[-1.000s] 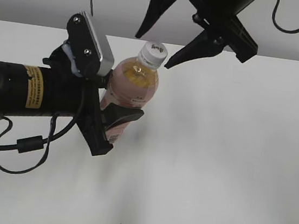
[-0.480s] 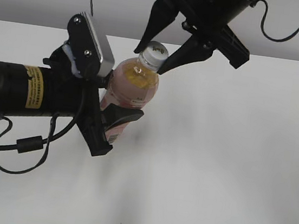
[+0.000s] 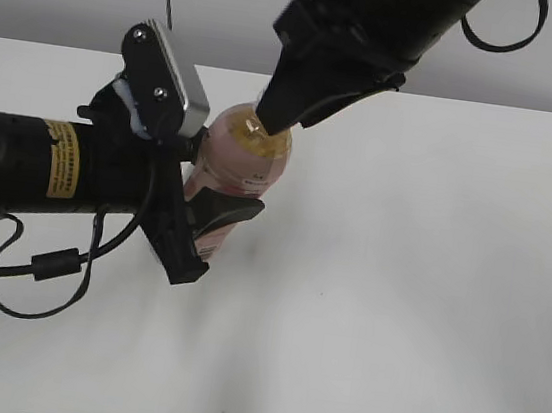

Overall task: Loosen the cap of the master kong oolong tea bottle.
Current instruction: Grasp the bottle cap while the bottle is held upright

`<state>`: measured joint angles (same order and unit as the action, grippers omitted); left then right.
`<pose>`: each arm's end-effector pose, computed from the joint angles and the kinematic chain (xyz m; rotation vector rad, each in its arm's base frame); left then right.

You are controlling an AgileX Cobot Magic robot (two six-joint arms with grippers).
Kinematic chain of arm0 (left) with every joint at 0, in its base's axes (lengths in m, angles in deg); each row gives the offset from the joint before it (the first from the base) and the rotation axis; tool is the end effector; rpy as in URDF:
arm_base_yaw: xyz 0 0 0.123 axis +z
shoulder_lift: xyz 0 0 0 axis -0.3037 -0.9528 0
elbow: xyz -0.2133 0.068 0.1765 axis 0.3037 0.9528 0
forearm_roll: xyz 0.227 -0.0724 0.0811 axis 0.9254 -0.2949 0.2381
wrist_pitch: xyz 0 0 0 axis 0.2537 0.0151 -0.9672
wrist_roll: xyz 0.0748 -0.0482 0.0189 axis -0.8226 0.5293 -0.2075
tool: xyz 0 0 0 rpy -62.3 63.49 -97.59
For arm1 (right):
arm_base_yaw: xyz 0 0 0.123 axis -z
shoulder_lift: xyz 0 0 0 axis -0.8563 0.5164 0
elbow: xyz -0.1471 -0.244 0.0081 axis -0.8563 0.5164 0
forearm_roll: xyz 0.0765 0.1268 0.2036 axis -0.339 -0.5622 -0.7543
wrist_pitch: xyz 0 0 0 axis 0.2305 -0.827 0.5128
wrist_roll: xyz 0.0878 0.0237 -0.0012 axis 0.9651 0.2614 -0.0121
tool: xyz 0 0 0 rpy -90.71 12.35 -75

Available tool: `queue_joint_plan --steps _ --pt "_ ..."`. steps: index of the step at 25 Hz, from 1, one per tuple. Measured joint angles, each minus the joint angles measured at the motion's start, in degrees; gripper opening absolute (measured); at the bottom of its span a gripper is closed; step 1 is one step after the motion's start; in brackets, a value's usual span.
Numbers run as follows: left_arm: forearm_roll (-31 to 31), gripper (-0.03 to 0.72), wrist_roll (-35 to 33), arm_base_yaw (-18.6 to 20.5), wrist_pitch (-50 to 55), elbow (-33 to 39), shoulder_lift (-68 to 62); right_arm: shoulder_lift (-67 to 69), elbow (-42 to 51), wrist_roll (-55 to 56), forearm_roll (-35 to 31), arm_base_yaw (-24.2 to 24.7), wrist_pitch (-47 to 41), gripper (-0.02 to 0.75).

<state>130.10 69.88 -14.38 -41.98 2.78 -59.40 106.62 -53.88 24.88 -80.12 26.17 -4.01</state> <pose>0.2355 -0.1824 0.1915 1.2262 1.6555 -0.3674 0.2917 0.2351 0.3238 -1.1115 2.5212 0.7378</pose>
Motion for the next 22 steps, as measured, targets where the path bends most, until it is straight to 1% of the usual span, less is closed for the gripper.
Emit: queue_joint_plan --steps 2,4,5,6,8,11,15,18,22 --pt "-0.18 0.400 0.20 0.00 0.00 0.00 0.00 0.00 0.00 -13.62 0.56 0.00 -0.30 0.291" --pt "-0.32 0.400 0.32 0.05 -0.10 0.00 0.00 0.00 0.00 -24.24 0.92 0.00 -0.41 0.277" --pt "-0.39 0.400 0.39 0.10 -0.10 0.00 0.00 0.00 0.00 -29.29 1.23 0.00 -0.43 0.255" --pt "-0.55 0.400 0.45 0.10 -0.10 0.00 0.00 0.00 0.00 -33.66 1.56 0.00 -0.55 0.197" --pt "-0.55 0.400 0.49 0.10 -0.10 0.00 0.00 0.00 0.00 -39.39 1.89 0.00 -0.50 0.139" --pt "-0.44 0.400 0.49 0.10 -0.15 0.00 0.00 0.00 0.00 -42.46 2.56 0.00 -0.36 0.109" --pt "0.06 0.400 0.32 0.10 -0.49 0.00 0.00 0.00 0.00 -43.27 5.36 0.00 1.06 0.083" --pt "0.31 0.400 0.27 0.03 -0.74 0.00 0.00 0.00 0.00 -43.29 6.88 0.00 1.95 0.080" --pt "0.31 0.400 0.27 0.03 -0.78 0.00 0.00 0.00 0.00 -43.34 6.94 0.00 2.14 0.080"
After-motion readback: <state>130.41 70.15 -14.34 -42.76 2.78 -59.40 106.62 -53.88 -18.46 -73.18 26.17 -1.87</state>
